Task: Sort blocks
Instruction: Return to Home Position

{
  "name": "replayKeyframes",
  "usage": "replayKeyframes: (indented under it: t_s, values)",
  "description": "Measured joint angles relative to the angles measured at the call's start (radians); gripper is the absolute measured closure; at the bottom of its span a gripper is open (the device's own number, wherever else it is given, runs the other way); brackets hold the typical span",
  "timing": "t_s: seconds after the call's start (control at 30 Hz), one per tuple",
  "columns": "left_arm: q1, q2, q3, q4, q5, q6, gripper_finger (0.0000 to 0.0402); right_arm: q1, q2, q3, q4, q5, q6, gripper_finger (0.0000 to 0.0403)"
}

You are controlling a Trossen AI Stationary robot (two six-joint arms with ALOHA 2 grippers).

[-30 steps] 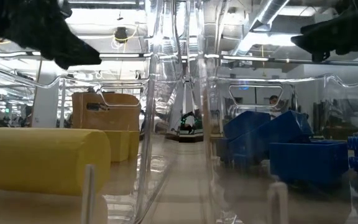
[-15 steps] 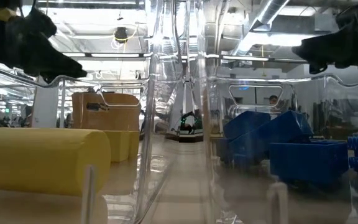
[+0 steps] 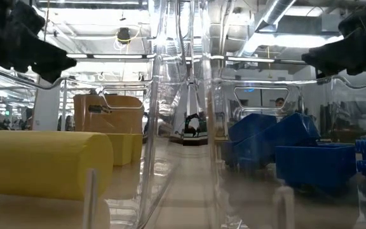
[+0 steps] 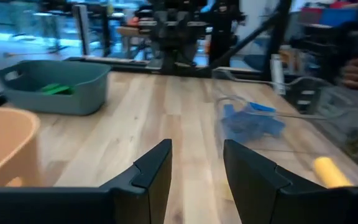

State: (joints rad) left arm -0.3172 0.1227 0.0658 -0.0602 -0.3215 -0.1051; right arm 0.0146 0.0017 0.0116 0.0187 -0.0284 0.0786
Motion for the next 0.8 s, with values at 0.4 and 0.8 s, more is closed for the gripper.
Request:
replayKeyframes:
  t_s: [0.4, 0.8]
  values:
    - [0.000, -0.054, -0.002, -0.057, 0.238, -0.008, 0.0263, 0.015, 0.000, -0.001, 0.022, 0.034, 0.112, 0.0291]
    - [0.000, -0.054, -0.004, -0.050, 0.160, 0.033, 0.0263, 0.010, 0.000, -0.001, 0.016, 0.034, 0.126, 0.0291]
